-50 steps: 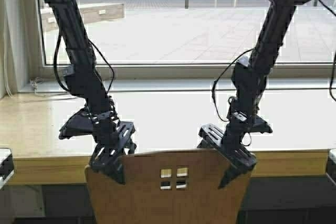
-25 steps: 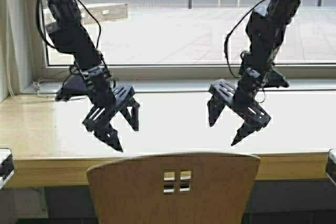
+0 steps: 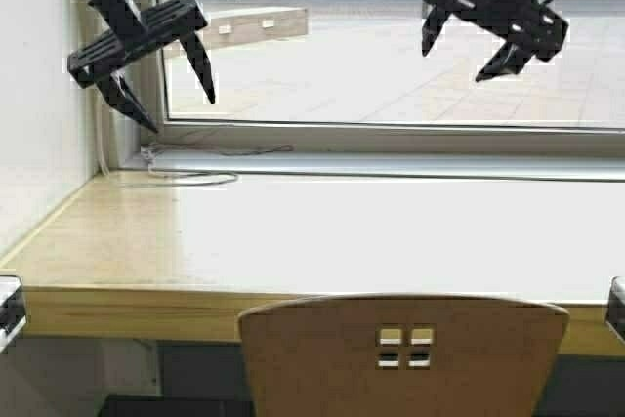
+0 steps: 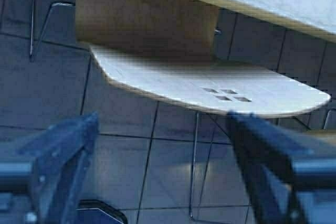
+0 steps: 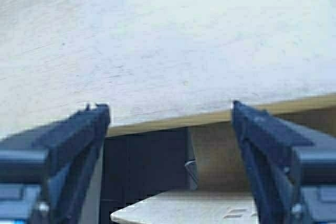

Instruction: Push the chairs under the table

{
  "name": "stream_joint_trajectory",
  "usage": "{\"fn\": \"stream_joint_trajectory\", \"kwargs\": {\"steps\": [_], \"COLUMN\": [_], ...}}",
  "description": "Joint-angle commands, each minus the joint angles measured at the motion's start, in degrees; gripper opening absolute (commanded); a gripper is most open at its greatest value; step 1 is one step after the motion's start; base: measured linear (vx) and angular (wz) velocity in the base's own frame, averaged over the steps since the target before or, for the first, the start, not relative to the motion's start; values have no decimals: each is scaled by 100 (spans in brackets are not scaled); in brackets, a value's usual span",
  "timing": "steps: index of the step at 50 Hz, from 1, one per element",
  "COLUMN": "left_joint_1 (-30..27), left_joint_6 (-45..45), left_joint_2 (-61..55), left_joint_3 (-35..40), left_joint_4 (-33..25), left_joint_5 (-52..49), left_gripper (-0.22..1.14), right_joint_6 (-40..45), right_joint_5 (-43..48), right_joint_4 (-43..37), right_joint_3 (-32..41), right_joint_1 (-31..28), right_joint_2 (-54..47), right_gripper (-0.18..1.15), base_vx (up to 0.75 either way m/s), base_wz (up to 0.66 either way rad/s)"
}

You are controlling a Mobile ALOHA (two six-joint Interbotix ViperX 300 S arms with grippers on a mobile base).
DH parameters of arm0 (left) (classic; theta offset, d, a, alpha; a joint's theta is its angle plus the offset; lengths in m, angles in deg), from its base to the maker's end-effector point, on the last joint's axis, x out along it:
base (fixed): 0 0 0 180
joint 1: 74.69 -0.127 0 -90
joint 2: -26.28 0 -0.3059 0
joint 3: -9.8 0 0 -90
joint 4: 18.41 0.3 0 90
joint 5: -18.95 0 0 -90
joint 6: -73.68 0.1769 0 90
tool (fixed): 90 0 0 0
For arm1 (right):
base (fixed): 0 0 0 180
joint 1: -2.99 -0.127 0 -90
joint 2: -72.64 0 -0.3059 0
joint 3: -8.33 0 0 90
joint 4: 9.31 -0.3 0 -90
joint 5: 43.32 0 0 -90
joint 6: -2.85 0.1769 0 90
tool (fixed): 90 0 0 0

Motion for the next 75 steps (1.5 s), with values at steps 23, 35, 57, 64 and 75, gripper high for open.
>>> {"fn": "stream_joint_trajectory", "kwargs": {"steps": [23,35,57,64,75], "left_joint_1": [809,809,809,809,501], "left_joint_6": [-343,-334,-369,-369,-422], "left_joint_2": [598,1626,3568,4087,4096], "left_joint_3": [-431,-844,-1828,-2118,-2232], "left_joint_4": [545,896,2707,3076,3094], "left_joint_5": [1468,1406,1371,1397,1802], "left_gripper": [101,101,101,101,101], "right_joint_6": [-18,-53,-44,-44,-53], "right_joint_5": [176,176,176,176,325], "right_joint_4": [879,940,1125,1125,1134], "right_joint_3": [-527,-694,-817,-782,-606], "right_joint_1": [422,431,422,422,448], "right_joint_2": [1125,1811,2048,2039,2030], "right_gripper": [99,99,99,99,99], "base_vx": [-1,-10,-16,-20,-27], "base_wz": [47,37,18,10,9]}}
